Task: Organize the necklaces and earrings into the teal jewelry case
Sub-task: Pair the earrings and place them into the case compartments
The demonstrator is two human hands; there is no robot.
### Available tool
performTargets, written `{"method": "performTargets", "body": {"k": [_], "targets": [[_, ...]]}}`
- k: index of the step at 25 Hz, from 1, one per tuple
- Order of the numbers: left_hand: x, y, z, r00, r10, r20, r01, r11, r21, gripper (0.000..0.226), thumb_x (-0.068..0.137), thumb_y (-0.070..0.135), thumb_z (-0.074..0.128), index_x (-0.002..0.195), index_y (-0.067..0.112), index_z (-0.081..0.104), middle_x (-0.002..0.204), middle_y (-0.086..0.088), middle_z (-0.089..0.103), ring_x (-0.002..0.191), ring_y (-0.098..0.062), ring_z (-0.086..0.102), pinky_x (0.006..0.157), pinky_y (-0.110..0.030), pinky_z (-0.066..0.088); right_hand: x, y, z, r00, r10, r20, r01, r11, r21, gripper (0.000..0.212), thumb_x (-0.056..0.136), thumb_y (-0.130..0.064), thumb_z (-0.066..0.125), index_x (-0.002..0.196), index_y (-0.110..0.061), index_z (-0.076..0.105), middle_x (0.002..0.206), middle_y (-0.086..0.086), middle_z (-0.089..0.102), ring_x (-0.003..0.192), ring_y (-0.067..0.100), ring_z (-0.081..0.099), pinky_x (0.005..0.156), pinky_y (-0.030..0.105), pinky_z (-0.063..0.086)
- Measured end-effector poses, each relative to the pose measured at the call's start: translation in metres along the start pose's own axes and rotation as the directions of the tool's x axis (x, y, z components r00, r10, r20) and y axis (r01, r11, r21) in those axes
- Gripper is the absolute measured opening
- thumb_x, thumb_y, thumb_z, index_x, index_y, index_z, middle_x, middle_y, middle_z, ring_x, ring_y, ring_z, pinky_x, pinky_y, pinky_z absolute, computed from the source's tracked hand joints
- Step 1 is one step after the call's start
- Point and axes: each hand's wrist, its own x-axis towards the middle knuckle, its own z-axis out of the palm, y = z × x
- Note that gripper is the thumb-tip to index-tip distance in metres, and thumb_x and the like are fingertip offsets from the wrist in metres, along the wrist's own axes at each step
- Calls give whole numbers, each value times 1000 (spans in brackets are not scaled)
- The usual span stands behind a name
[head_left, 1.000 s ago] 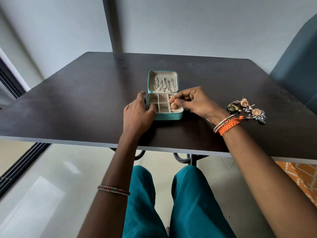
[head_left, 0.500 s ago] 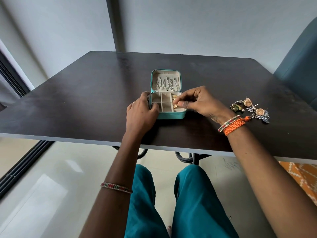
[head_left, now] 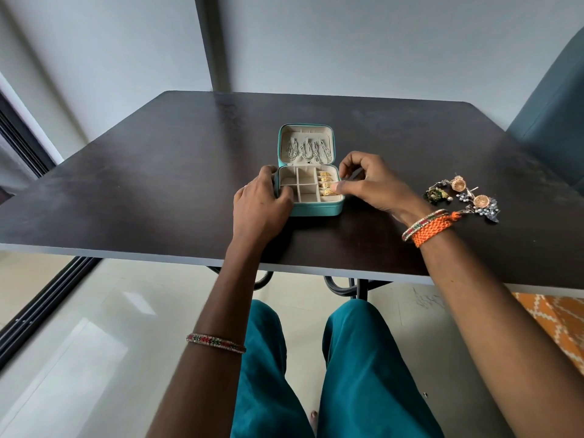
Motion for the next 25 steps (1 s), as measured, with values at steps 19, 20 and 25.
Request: {"method": "performTargets", "body": {"k": [19, 20, 25], "targets": [[-3, 4, -1, 1000, 10, -18, -9, 1000, 22, 38, 92, 23, 44, 130, 15, 47, 119, -9, 64, 106, -26, 58, 96, -38, 40, 4, -3, -2, 971, 231, 71, -238, 964, 121, 15, 85, -24, 69, 86, -17, 55, 74, -4, 55, 54, 2, 44, 40, 12, 32], [-2, 4, -1, 1000, 11, -19, -10, 1000, 25, 38, 92, 23, 44, 130, 15, 47, 119, -9, 64, 106, -26, 58, 96, -38, 40, 6, -2, -1, 963, 267, 44, -270, 954, 130, 20, 84, -29, 69, 88, -16, 55, 74, -3, 55, 54, 3, 40, 38, 14, 28], [-2, 5, -2, 1000, 14, -17, -13, 1000, 28, 38, 92, 23, 44, 129, 15, 47, 118, -9, 64, 106, -26, 57, 97, -38, 39, 12, -1, 1, 954, 298, 20, -299, 953, 45, 27, 79, -25, 74, 91, -18, 52, 73, -6, 52, 55, 5, 37, 37, 14, 28]]}}
